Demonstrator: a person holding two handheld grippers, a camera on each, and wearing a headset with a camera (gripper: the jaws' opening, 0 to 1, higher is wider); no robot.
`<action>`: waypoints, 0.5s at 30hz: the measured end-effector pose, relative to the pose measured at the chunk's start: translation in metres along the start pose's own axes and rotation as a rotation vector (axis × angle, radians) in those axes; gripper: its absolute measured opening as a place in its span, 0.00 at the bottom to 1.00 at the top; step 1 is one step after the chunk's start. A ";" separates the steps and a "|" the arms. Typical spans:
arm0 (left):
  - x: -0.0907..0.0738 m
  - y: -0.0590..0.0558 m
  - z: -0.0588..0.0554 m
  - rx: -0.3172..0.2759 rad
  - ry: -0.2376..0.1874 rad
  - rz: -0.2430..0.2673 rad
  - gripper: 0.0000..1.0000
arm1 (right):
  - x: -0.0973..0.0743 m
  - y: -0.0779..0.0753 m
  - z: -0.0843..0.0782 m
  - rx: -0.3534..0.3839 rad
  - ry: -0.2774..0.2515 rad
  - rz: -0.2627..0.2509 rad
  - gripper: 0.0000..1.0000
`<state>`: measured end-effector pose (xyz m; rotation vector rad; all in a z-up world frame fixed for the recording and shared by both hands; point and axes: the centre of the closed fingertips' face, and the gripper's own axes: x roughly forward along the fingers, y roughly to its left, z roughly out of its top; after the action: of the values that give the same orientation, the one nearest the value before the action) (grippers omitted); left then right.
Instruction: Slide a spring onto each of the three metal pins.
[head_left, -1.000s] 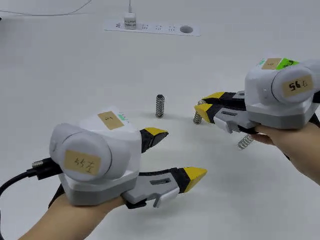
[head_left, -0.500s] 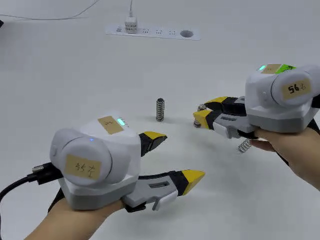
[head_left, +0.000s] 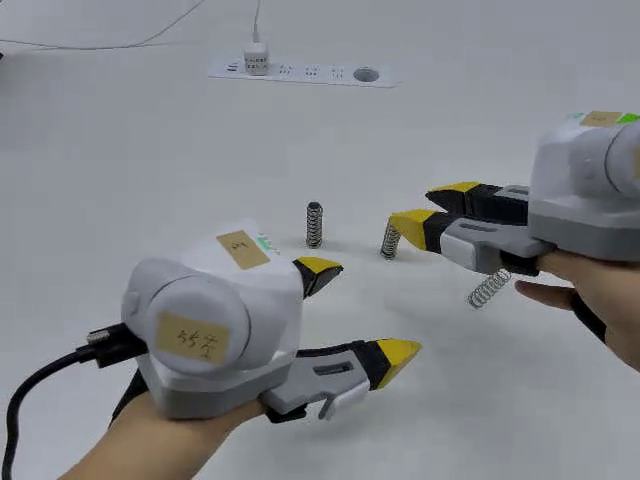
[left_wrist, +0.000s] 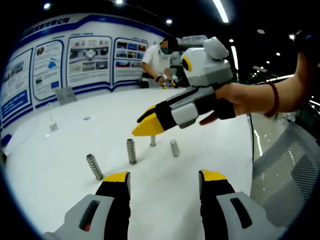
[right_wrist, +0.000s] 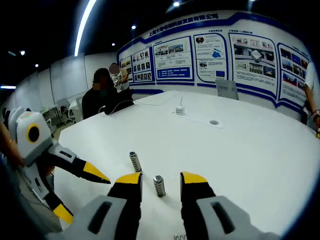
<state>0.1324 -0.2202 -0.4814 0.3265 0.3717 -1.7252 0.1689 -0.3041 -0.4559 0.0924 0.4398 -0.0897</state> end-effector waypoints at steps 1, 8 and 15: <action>0.002 -0.002 0.001 0.001 0.000 -0.001 0.56 | -0.004 -0.002 0.002 0.004 -0.005 -0.008 0.32; 0.016 -0.010 0.006 0.019 0.005 -0.009 0.55 | -0.022 -0.012 0.008 0.031 -0.026 -0.049 0.36; 0.030 -0.012 0.010 -0.001 -0.003 -0.023 0.52 | -0.037 -0.019 0.002 0.056 -0.030 -0.080 0.39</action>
<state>0.1153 -0.2495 -0.4839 0.3204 0.3753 -1.7477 0.1347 -0.3209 -0.4393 0.1282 0.4113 -0.1822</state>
